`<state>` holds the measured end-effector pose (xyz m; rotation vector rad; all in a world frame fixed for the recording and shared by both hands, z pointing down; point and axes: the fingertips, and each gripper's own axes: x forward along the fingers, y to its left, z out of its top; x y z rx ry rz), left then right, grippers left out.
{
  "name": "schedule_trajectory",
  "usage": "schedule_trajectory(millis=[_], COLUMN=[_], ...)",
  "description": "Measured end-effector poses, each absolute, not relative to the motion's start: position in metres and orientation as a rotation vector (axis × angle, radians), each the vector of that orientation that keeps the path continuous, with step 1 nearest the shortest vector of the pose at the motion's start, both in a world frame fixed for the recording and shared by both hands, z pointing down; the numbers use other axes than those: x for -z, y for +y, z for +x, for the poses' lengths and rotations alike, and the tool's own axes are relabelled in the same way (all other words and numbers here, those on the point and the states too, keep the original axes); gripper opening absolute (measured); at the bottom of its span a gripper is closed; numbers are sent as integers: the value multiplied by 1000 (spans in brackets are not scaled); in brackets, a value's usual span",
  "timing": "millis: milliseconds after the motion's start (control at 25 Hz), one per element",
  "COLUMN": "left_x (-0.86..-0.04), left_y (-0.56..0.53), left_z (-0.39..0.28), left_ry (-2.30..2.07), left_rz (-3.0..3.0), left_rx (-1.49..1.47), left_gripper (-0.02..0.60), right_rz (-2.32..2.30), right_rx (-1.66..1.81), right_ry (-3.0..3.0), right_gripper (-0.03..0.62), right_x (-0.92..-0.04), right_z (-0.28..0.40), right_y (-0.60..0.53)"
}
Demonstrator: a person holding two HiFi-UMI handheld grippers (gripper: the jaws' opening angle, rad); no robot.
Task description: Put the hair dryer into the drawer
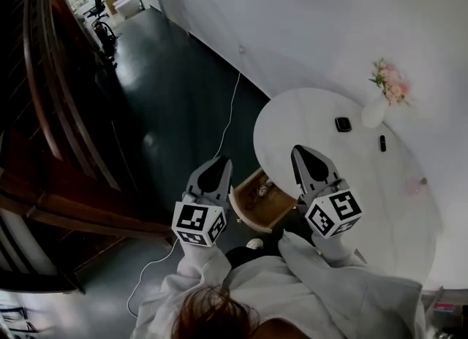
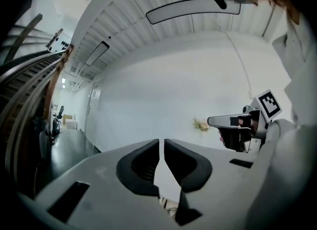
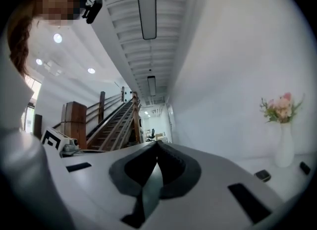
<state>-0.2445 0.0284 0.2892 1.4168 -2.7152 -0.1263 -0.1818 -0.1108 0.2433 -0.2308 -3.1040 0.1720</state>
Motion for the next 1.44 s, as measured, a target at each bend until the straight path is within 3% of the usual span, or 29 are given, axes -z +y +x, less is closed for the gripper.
schedule_trajectory(millis=[480, 1440], left_x=[-309, -326], left_y=[28, 44], left_z=[-222, -216], left_ry=[-2718, -2675], left_rz=[1368, 1315], left_rx=[130, 201], left_gripper=[15, 15], right_rz=[36, -2], right_rx=[-194, -312], right_ry=[-2987, -2910], right_gripper=[49, 49], right_x=[-291, -312], right_z=[-155, -149], right_y=[-140, -122])
